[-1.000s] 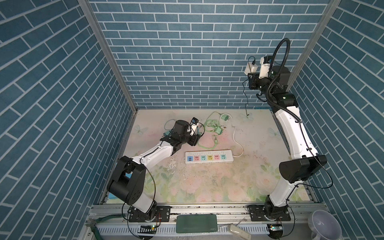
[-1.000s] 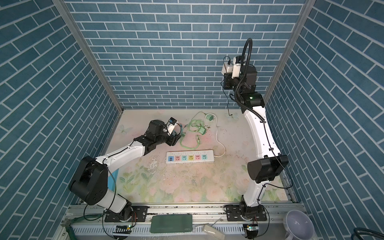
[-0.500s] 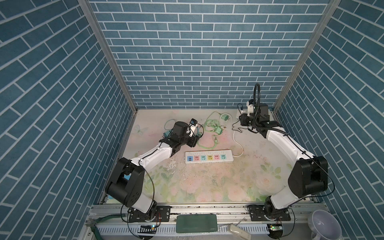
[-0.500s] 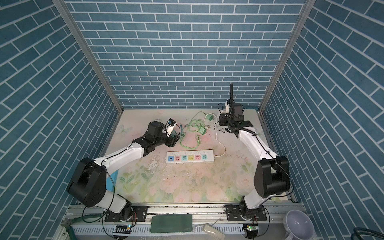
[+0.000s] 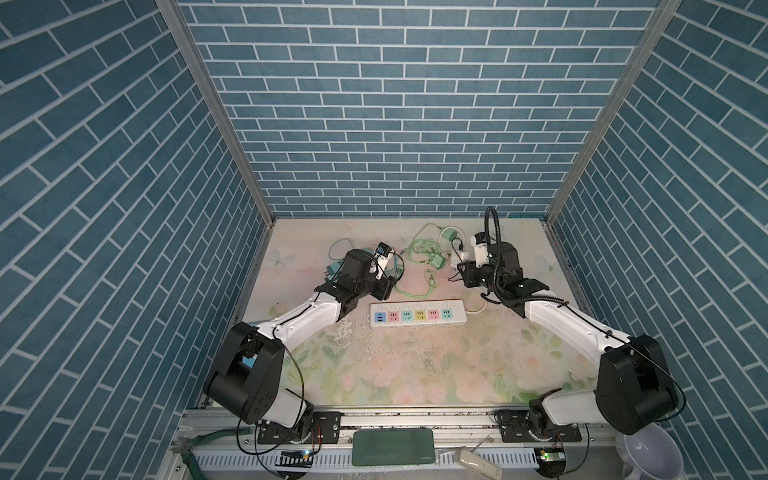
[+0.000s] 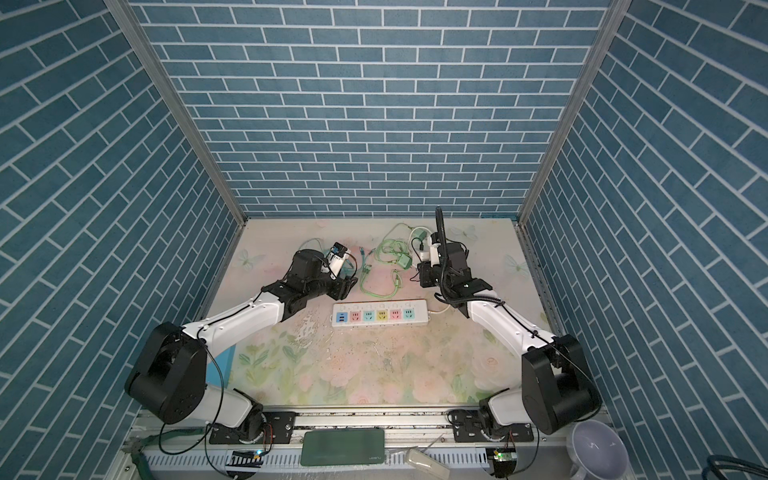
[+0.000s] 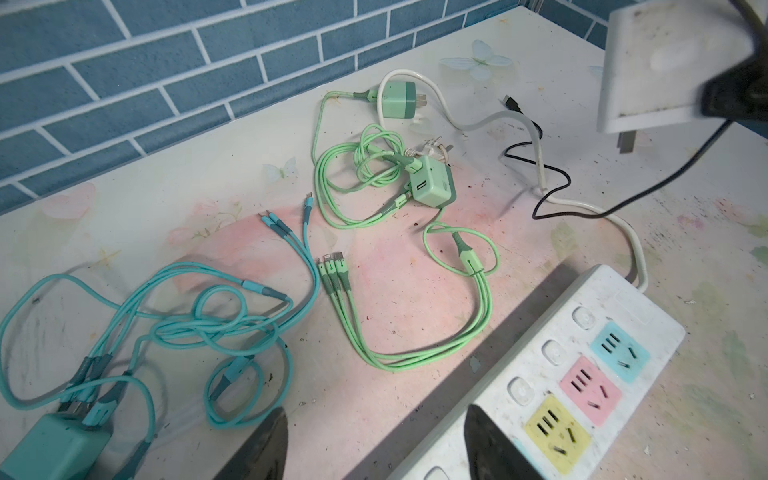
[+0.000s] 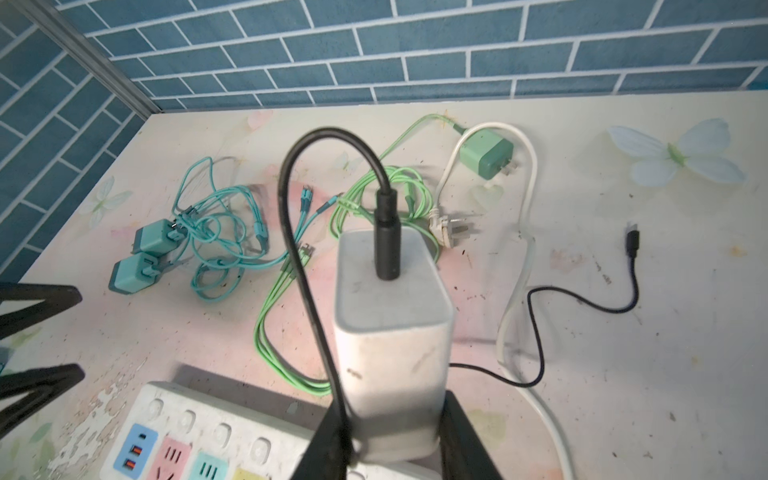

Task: Insert the plug
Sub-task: 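Lower the charger over the power strip with the right gripper while the left approaches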

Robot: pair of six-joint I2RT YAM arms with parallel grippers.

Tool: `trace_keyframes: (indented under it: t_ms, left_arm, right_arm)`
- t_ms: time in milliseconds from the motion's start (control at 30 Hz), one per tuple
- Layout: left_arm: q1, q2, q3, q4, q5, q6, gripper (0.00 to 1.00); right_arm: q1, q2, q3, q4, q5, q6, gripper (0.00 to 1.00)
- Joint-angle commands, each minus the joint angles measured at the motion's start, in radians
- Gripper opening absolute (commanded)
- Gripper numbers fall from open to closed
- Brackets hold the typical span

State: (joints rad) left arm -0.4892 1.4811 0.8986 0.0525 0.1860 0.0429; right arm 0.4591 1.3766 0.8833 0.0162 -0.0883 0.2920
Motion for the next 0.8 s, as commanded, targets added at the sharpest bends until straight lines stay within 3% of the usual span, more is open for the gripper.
trace_keyframes:
  t_ms: [0,300,600,767]
  left_arm:
    - [-0.003,-0.018,-0.016,0.029,0.019,-0.01,0.68]
    - [-0.03,-0.004,-0.033,0.051,0.018,-0.017,0.68]
    - [-0.055,0.004,-0.038,0.071,0.017,-0.032,0.67]
    - [-0.083,0.028,-0.042,0.107,0.051,-0.034,0.67]
  right_arm:
    - [0.026,-0.079,-0.087,0.172,-0.073,0.01,0.17]
    - [0.042,-0.192,-0.242,0.236,-0.085,-0.01,0.17]
    - [0.073,-0.202,-0.279,0.175,-0.042,0.008,0.16]
    - [0.079,-0.214,-0.328,0.209,-0.117,0.018,0.17]
